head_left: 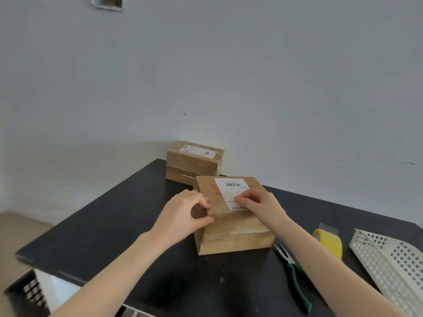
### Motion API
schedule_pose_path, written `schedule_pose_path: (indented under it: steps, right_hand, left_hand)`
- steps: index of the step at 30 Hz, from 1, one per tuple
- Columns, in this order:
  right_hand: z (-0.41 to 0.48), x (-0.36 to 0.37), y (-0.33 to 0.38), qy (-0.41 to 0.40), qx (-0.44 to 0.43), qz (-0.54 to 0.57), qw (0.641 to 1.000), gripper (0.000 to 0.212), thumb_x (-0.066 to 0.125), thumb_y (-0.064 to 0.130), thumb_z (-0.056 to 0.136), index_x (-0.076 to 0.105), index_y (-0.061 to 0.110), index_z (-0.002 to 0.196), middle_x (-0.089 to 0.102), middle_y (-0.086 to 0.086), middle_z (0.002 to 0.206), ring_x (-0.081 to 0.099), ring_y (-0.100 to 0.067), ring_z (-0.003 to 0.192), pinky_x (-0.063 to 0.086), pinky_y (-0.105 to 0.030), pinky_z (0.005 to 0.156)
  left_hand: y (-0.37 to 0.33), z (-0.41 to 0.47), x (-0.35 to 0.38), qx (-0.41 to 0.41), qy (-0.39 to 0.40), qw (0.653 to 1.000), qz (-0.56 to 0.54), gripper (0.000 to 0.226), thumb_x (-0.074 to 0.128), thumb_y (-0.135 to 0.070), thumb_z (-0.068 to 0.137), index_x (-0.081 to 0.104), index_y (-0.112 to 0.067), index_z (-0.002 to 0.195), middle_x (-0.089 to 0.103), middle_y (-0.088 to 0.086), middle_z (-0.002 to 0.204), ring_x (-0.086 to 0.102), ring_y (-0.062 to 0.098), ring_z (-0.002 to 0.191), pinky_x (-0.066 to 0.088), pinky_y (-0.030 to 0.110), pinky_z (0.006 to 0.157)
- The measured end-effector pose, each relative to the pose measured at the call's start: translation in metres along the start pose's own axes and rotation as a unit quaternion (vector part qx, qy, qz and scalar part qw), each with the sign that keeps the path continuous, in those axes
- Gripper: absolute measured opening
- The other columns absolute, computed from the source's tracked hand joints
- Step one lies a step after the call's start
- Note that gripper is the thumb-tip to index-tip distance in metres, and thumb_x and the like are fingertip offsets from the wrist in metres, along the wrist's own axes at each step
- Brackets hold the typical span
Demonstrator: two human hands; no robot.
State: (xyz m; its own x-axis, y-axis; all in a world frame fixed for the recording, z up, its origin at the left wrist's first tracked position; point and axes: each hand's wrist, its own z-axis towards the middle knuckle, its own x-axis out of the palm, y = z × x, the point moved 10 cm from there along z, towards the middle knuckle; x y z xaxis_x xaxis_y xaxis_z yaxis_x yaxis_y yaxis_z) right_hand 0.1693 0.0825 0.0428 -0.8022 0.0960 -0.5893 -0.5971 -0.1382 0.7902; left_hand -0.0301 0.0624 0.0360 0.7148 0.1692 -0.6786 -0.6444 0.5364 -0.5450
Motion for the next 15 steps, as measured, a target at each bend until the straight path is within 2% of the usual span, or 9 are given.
schedule_pose_path:
  steps: [5, 8, 12, 15]
  right_hand:
    - [0.004, -0.017, -0.012, -0.025, 0.017, 0.040, 0.999, 0.009, 0.068, 0.030, 0.088, 0.072, 0.022, 0.087, 0.073, 0.008, 0.093, 0.065, -0.010, 0.096, 0.050, -0.028, 0.084]
    - [0.000, -0.024, -0.015, -0.031, 0.018, 0.071, 0.997, 0.008, 0.068, 0.025, 0.088, 0.074, 0.020, 0.085, 0.074, 0.007, 0.092, 0.066, -0.012, 0.095, 0.049, -0.028, 0.084]
    - [-0.007, -0.035, -0.015, -0.045, 0.017, 0.094, 0.994, 0.007, 0.069, 0.021, 0.087, 0.074, 0.016, 0.087, 0.073, 0.006, 0.091, 0.064, -0.010, 0.094, 0.045, -0.021, 0.075]
    - [-0.013, -0.043, -0.013, -0.041, 0.013, 0.113, 0.993, 0.009, 0.070, 0.022, 0.087, 0.074, 0.014, 0.089, 0.074, 0.006, 0.092, 0.064, -0.007, 0.094, 0.044, -0.018, 0.075]
  left_hand:
    - [-0.034, 0.000, 0.018, 0.062, -0.018, 0.998, 0.010, 0.029, 0.076, -0.051, 0.069, 0.062, -0.030, 0.084, 0.054, -0.025, 0.094, 0.049, -0.006, 0.096, 0.038, 0.014, 0.086]
    - [-0.045, 0.003, 0.028, 0.090, 0.000, 0.996, 0.006, 0.033, 0.073, -0.057, 0.067, 0.059, -0.033, 0.085, 0.051, -0.024, 0.090, 0.047, -0.006, 0.092, 0.036, 0.011, 0.082]
    - [-0.046, 0.006, 0.029, 0.101, 0.028, 0.994, 0.005, 0.046, 0.077, -0.053, 0.065, 0.060, -0.034, 0.103, 0.055, -0.023, 0.101, 0.048, -0.004, 0.099, 0.043, 0.020, 0.089]
    - [-0.033, 0.010, 0.024, 0.086, 0.024, 0.996, 0.018, 0.052, 0.078, -0.046, 0.066, 0.059, -0.035, 0.113, 0.055, -0.024, 0.110, 0.046, -0.002, 0.108, 0.043, 0.031, 0.097]
